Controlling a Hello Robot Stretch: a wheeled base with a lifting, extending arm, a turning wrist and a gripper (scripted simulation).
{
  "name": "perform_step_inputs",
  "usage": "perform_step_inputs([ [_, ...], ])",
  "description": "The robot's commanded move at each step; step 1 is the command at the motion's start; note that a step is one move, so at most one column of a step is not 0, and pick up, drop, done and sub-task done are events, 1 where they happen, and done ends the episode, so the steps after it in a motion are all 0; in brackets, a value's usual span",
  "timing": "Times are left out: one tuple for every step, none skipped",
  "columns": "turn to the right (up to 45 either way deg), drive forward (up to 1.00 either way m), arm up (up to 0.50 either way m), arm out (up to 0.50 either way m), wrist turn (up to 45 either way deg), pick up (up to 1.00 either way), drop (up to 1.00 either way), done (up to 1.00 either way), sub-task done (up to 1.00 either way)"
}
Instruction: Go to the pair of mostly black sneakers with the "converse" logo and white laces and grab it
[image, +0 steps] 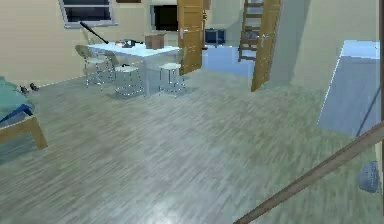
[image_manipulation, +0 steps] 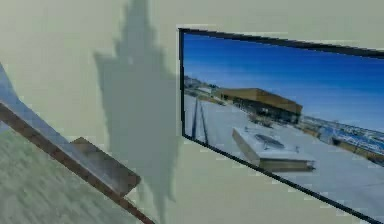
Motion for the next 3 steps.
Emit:
perform_step_inputs([
  [0.0, 0.50, 0.00, 0.00, 0.0, 0.00, 0.00, 0.00, 0.00],
  [-30.0, 0.00, 0.00, 0.00, 0.0, 0.00, 0.00, 0.00, 0.00],
  [0.0, 1.00, 0.00, 0.00, 0.0, 0.00, 0.00, 0.00, 0.00],
])
